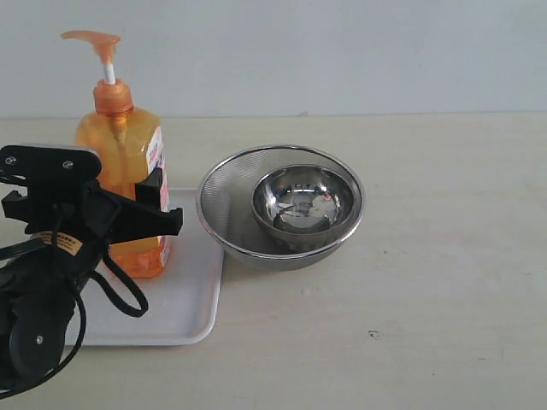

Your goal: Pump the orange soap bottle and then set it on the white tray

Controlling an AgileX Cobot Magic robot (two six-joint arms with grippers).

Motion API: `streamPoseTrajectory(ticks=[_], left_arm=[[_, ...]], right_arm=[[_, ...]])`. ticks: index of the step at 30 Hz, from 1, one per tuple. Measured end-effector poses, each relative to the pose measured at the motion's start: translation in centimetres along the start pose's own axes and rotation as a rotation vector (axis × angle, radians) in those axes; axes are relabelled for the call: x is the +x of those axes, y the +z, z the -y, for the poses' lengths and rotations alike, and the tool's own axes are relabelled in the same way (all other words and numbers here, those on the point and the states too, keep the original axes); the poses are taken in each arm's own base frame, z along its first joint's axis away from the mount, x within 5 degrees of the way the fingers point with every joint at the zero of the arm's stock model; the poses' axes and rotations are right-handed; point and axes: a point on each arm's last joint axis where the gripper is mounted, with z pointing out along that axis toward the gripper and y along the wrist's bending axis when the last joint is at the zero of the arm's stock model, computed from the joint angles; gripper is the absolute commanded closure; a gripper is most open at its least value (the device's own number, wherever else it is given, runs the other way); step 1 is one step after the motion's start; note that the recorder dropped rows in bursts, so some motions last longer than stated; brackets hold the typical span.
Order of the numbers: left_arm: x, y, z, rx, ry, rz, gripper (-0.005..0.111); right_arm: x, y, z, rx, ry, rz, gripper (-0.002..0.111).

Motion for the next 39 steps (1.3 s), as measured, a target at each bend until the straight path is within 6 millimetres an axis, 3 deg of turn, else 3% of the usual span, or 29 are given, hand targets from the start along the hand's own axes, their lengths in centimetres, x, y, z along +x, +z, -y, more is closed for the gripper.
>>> streamPoseTrajectory(ticks=[19, 39], left_arm=[[1.5, -0.2, -0.3, -0.002, 0.024, 0.040, 0.102], [1.6, -0.2, -0.8, -0.057, -0.036, 0.035, 0.102]], right_arm=[[0.0, 0.0, 0.0, 0.000, 0.000, 0.000, 0.102], [0.0, 0.0, 0.0, 0.000, 0.000, 0.000, 0.102]])
